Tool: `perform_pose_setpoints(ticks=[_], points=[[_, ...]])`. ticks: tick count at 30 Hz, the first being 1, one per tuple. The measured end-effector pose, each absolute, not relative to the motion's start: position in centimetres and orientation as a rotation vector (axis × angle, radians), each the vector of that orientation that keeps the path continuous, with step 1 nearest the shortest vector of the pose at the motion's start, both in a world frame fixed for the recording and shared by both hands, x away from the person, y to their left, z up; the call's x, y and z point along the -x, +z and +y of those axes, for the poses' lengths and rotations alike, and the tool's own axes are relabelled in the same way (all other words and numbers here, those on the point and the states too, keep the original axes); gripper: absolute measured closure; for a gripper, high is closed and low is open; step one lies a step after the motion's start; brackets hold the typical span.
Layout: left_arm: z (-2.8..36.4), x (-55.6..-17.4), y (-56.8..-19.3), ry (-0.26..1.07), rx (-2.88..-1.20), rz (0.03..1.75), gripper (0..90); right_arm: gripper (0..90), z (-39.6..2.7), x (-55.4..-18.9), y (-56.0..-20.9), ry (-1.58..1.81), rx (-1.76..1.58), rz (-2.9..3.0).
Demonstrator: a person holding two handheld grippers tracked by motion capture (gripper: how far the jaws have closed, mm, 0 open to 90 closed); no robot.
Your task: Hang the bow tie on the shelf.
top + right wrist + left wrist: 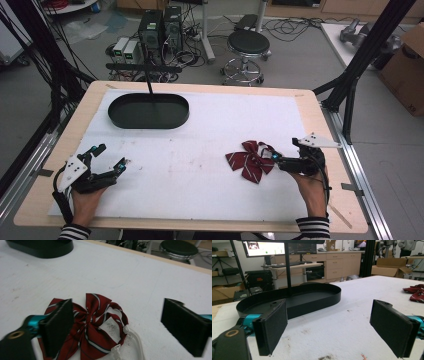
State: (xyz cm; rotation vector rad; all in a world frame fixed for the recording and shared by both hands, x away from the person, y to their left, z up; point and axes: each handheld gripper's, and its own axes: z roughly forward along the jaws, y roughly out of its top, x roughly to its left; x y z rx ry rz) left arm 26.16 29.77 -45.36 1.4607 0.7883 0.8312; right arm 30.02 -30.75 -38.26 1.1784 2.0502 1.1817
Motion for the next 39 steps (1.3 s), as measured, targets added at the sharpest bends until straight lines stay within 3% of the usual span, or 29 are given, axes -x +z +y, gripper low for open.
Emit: perform_pose_setpoints(ticks=[10, 25, 39], points=[[29.8, -26.2, -45.4, 0.827, -1.455, 0.790, 15.0, 17.3, -31.5, -32.1, -38.2, 1.026, -1.256, 2.159], [29.8, -26.2, -45.4, 0.827, -1.456, 0.789, 15.0, 39.4, -31.9, -34.3, -38.7, 0.796, -1.288, 2.298], [29.8, -26.2, -45.4, 0.827, -1.455, 0.789, 15.0, 50.2, -31.8, -35.4, -40.3, 0.591, -1.326, 2.404]])
